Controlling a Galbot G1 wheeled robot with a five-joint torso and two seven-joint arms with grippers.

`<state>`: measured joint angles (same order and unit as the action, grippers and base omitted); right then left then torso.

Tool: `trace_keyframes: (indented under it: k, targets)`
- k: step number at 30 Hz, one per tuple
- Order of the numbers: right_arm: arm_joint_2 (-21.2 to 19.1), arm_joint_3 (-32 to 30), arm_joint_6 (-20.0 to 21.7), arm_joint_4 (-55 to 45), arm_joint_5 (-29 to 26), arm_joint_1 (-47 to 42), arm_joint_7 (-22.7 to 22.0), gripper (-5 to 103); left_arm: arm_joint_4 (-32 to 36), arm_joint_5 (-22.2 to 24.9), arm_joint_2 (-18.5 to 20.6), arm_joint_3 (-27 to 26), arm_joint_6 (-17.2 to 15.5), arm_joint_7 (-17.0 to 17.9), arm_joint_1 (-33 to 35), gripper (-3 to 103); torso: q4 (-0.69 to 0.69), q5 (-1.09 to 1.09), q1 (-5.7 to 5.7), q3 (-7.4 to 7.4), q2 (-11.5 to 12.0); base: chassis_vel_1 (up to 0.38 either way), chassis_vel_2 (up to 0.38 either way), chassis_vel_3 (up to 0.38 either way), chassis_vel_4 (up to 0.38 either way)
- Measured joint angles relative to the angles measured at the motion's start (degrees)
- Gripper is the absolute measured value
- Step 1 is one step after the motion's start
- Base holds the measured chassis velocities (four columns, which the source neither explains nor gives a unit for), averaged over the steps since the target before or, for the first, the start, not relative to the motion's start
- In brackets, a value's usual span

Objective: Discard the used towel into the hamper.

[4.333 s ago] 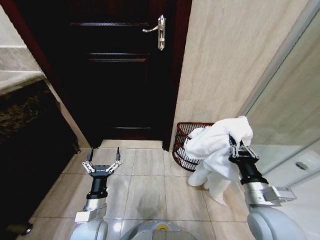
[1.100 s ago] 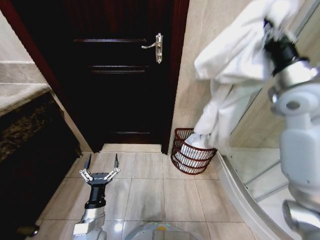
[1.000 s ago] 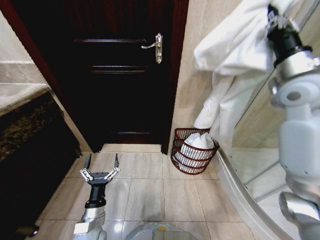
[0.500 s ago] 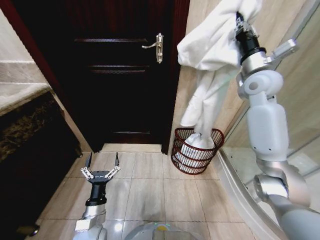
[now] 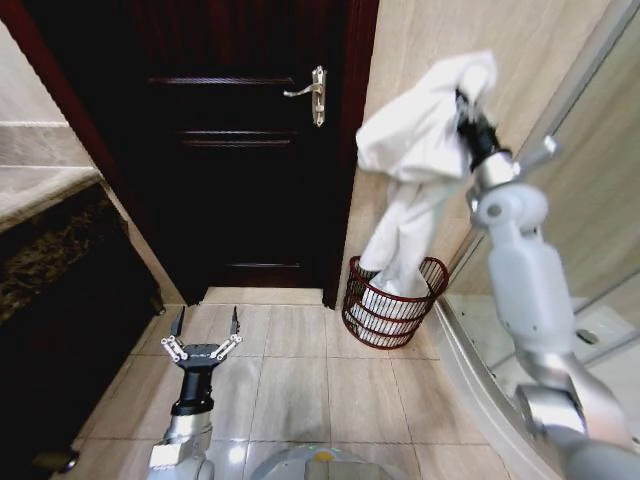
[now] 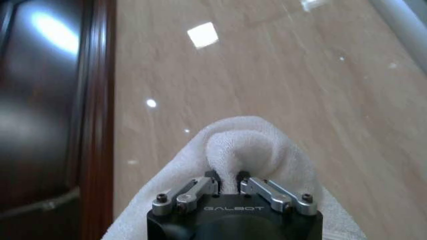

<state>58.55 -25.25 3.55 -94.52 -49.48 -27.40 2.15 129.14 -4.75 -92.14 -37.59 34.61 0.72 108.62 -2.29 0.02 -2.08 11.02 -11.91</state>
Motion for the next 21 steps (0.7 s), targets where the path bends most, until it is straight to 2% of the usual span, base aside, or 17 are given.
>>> trace_keyframes:
  k: [6,15,21]
  targets:
    - [2.11,1.06,-4.33,4.51,2.51,-2.83,0.49,13,-0.12,-0.8,0.0,0.39,0.12,0.02,-0.11,100,-0.03,-0.05,0.0,-0.01,0.0,0.0,0.0,0.0,0.0]
    - [2.99,-0.92,-1.0,1.17,3.5,-10.2,-0.75,13,-0.98,-0.74,-0.01,0.34,-0.42,0.13,-0.61,100,-0.03,-0.05,0.0,-0.01,0.01,0.0,0.0,0.0,0.0]
    - [4.08,-3.73,-2.99,3.67,7.32,-16.14,1.79,13,-1.48,0.03,0.0,0.19,-0.3,0.14,-0.88,100,-0.01,-0.02,0.0,-0.02,0.01,0.0,0.0,0.0,0.0]
